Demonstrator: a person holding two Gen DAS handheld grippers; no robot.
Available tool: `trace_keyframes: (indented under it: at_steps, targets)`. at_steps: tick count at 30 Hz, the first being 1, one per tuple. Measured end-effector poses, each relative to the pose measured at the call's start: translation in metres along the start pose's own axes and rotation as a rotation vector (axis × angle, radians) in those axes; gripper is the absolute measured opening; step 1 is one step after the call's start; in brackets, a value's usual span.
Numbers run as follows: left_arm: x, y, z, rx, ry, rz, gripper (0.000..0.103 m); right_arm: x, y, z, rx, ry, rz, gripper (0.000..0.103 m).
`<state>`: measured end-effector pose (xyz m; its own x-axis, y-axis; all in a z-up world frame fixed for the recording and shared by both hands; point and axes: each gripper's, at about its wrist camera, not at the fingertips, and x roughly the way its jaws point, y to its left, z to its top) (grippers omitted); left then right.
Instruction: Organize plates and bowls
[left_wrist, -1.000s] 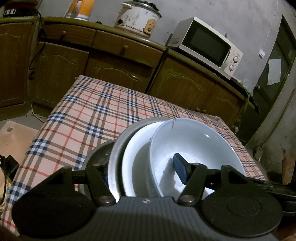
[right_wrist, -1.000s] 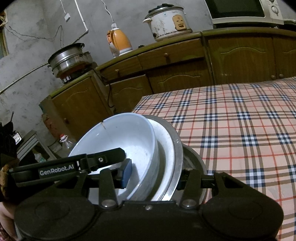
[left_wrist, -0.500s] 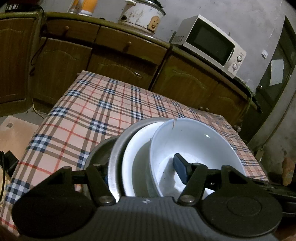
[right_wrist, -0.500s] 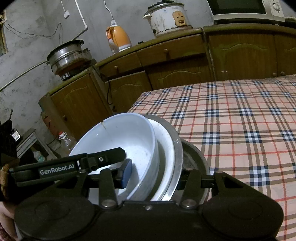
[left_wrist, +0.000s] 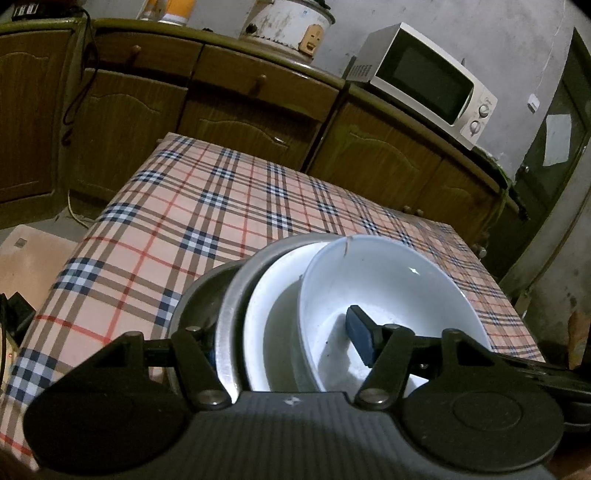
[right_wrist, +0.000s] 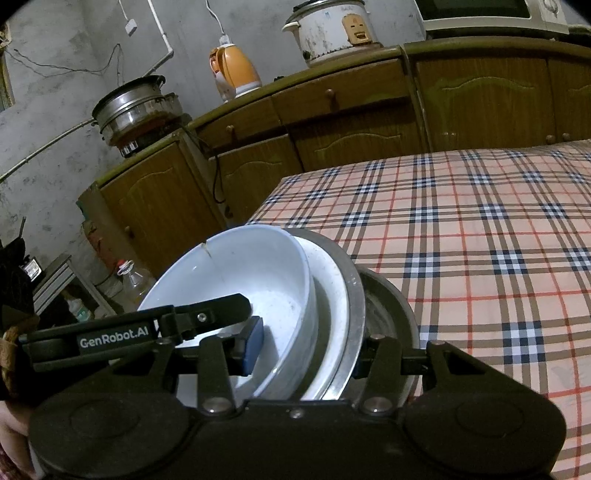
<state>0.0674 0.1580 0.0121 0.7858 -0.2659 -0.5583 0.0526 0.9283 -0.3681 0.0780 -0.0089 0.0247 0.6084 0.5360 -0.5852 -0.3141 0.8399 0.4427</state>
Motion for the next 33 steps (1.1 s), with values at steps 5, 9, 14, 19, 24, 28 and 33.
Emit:
trace_keyframes:
  at_steps: [5, 9, 14, 19, 24, 28, 33]
  targets:
    - [0.001, 0.001, -0.001, 0.003, -0.001, 0.004, 0.064, 0.002, -0.001, -0.002, 0.001, 0.000, 0.005, 0.055]
    - [0.003, 0.001, -0.001, 0.005, 0.000, 0.006, 0.064, 0.003, -0.001, -0.002, 0.002, 0.001, 0.005, 0.055]
    - [0.005, 0.002, -0.002, 0.007, 0.010, 0.012, 0.064, 0.005, -0.002, -0.004, 0.005, 0.006, 0.011, 0.055]
    - [0.006, 0.002, -0.003, 0.005, 0.013, 0.013, 0.064, 0.006, -0.003, -0.005, 0.005, 0.006, 0.014, 0.055]
    - [0.009, 0.004, -0.003, 0.001, 0.023, 0.014, 0.064, 0.009, -0.005, -0.006, 0.006, 0.012, 0.015, 0.055]
    - [0.011, 0.005, -0.003, 0.002, 0.028, 0.018, 0.065, 0.012, -0.006, -0.006, 0.010, 0.015, 0.018, 0.055]
    - [0.015, 0.006, -0.003, -0.001, 0.032, 0.018, 0.065, 0.012, -0.007, -0.007, 0.012, 0.016, 0.017, 0.055]
